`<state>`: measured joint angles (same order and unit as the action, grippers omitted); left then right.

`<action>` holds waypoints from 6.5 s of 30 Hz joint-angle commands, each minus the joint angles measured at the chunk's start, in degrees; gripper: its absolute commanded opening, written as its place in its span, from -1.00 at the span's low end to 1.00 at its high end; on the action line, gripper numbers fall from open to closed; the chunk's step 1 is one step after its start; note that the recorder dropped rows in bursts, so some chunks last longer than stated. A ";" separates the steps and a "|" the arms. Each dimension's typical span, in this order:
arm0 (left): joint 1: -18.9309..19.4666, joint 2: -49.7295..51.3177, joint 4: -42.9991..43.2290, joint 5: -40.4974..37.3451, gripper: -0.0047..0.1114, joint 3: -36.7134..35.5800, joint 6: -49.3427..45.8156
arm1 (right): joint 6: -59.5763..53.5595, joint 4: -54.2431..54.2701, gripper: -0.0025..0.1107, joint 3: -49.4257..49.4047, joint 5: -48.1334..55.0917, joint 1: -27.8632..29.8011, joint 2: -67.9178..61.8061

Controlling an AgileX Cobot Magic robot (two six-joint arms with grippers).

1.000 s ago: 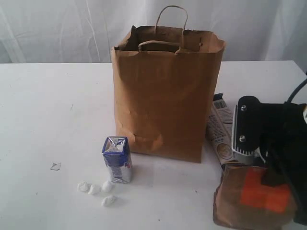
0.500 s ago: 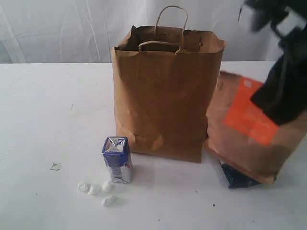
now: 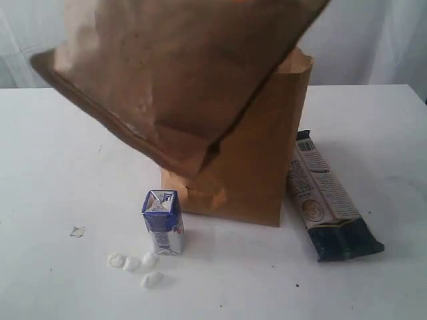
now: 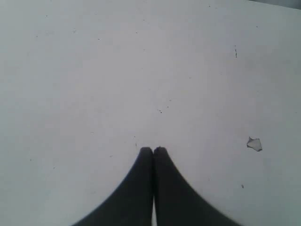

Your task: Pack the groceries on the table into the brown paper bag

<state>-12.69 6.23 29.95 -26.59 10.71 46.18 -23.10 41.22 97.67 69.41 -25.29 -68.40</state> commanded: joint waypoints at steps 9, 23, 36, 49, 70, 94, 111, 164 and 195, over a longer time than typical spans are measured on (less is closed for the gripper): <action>-0.04 0.13 0.52 -0.05 -0.92 -0.33 0.13 | -16.81 13.08 -0.96 8.20 -31.75 -0.03 -17.34; -0.04 0.13 0.52 -0.05 -0.92 -0.33 0.13 | -21.91 -1.59 -0.96 9.06 -8.47 -0.03 -17.93; -0.04 0.13 0.52 -0.05 -0.92 -0.33 0.13 | 3.95 -38.41 -0.96 -9.17 0.55 -0.69 -16.02; -0.04 0.13 0.52 -0.05 -0.92 -0.33 0.13 | -3.50 -64.52 -0.96 -39.91 -5.71 -6.95 -16.23; -0.04 0.13 0.52 -0.05 -0.92 -0.33 0.13 | -22.88 -48.45 -0.96 -52.19 -19.19 -36.49 -12.58; -0.04 0.13 0.52 -0.05 -0.92 -0.33 0.13 | 23.10 -80.83 -0.92 -63.30 -22.43 -57.55 -3.70; -0.04 0.13 0.52 -0.05 -0.92 -0.33 0.13 | 23.10 -66.69 0.78 -62.97 -22.69 -57.55 -3.83; -0.04 0.13 0.52 -0.05 -0.92 -0.33 0.13 | 84.97 -86.11 -0.96 -66.37 -22.21 -56.79 0.08; -0.04 0.13 0.52 -0.05 -0.92 -0.33 0.13 | 95.10 -89.14 -0.96 -47.79 -17.14 -53.99 35.08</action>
<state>-12.69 6.23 29.95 -26.59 10.71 46.18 71.84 -43.25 44.97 55.14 -79.56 -32.42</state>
